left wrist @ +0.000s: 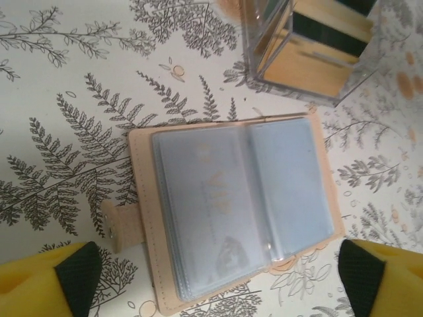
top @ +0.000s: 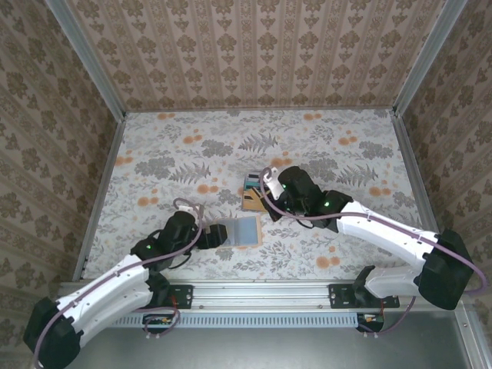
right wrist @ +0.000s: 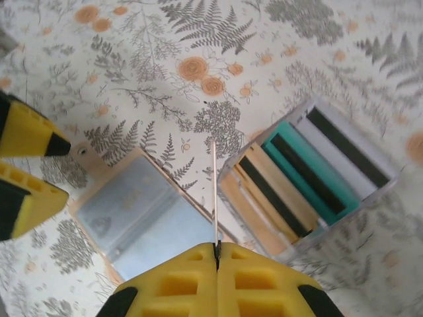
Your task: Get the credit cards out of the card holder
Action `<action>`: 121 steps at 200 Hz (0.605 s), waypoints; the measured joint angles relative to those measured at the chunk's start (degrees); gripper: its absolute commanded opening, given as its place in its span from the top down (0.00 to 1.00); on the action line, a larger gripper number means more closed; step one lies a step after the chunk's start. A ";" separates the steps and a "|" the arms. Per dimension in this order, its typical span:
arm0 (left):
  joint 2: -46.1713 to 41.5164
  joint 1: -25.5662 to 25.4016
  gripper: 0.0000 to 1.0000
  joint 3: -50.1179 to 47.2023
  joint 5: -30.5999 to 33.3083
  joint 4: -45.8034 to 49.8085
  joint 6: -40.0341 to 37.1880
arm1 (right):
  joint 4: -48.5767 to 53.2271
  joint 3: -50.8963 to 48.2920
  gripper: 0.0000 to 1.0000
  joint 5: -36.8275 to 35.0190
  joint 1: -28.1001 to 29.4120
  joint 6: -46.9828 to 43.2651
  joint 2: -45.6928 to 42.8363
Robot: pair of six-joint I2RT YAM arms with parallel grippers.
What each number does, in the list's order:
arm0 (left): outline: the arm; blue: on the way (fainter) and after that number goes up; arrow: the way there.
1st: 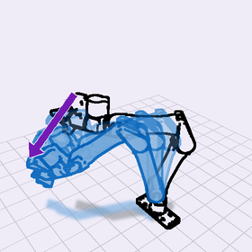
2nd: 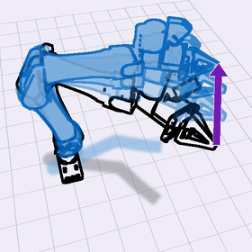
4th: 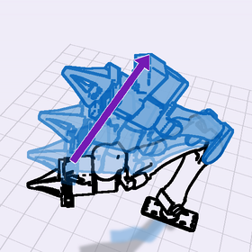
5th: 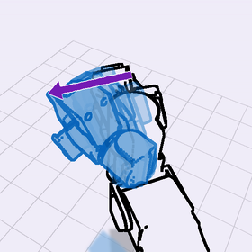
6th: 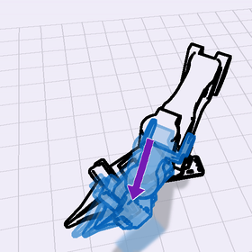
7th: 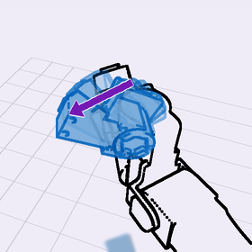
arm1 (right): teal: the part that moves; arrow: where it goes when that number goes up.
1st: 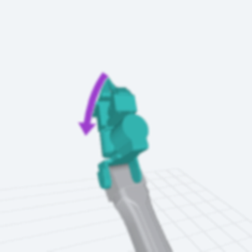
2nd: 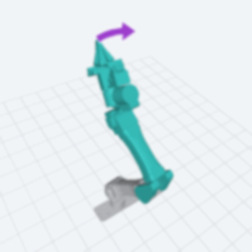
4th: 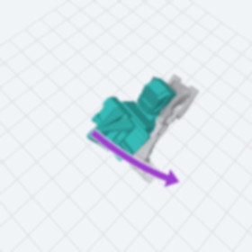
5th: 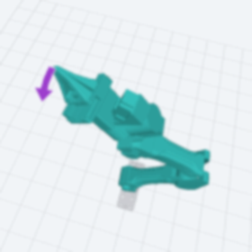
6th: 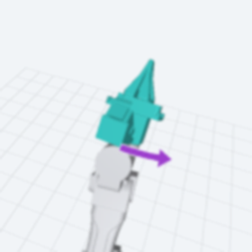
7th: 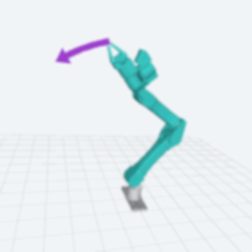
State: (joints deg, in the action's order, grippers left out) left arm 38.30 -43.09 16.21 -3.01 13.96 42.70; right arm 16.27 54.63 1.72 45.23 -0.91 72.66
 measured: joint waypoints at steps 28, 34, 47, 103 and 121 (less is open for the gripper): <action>-3.61 0.00 0.00 -0.20 0.04 1.14 -0.31 | 3.54 6.43 1.00 0.20 -0.09 -12.52 2.14; -4.20 0.00 0.00 -0.26 0.04 1.25 -0.31 | 3.96 7.63 1.00 0.17 -0.11 -14.64 2.69; -5.62 0.00 0.00 -0.57 0.07 1.75 -0.35 | 5.29 10.51 1.00 0.17 -0.44 -19.52 4.24; -11.30 0.00 0.00 -2.10 0.85 4.79 -0.85 | 15.34 21.24 1.00 1.77 -4.15 -30.93 17.81; -12.92 0.00 0.00 -2.36 1.16 5.81 -1.11 | 18.03 22.14 1.00 2.99 -5.14 -32.74 21.07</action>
State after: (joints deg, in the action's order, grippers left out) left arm 25.39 -43.09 13.85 -1.85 19.77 41.58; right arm 34.30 76.77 4.71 40.10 -33.65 93.73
